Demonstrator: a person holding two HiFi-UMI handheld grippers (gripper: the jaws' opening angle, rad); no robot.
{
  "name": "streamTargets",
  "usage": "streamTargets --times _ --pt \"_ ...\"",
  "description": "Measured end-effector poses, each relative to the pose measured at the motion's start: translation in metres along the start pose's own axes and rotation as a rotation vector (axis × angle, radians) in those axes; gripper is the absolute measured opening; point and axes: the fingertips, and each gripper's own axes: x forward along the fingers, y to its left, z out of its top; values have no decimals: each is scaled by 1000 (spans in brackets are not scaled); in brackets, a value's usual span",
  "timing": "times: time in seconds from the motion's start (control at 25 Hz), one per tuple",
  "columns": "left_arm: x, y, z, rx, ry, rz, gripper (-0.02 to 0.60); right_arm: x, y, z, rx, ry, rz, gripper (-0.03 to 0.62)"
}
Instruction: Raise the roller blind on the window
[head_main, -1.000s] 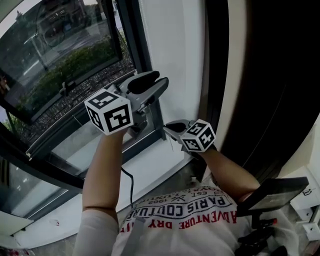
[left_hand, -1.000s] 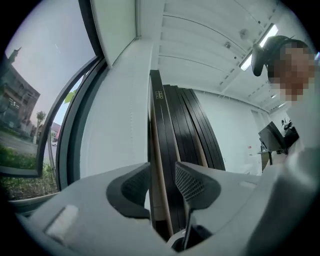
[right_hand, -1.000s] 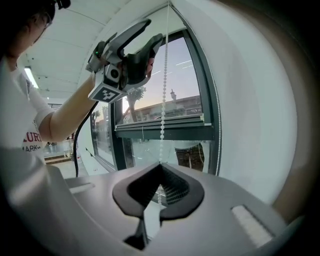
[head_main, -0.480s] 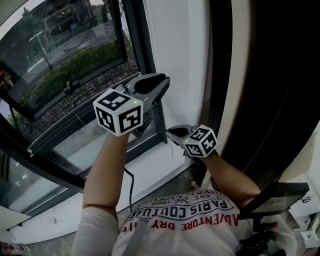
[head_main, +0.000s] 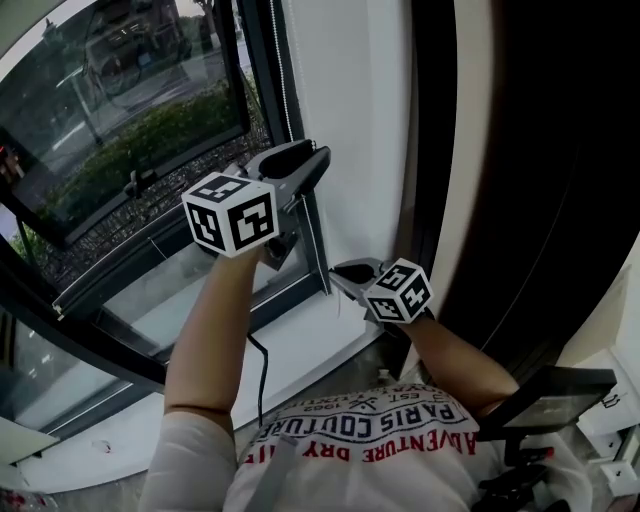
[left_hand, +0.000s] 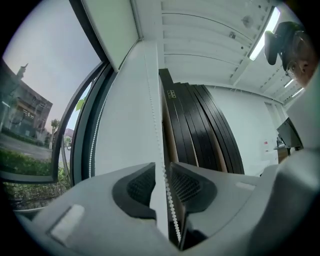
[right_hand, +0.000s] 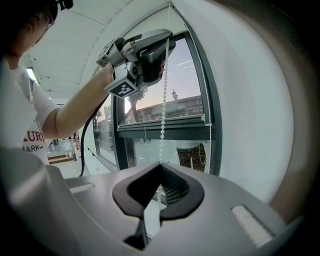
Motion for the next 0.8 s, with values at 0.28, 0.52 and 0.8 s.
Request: streamTargets --times 0.28,0.52,0.8 --pt "1 7 -4 -2 -5 12 12 7 -9 0 17 -24 3 6" --pt "3 11 -20 39 13 12 9 15 -14 -14 30 -5 11 6" --pt "0 11 -101 -52 100 25 8 23 -2 -90 147 144 40 6"
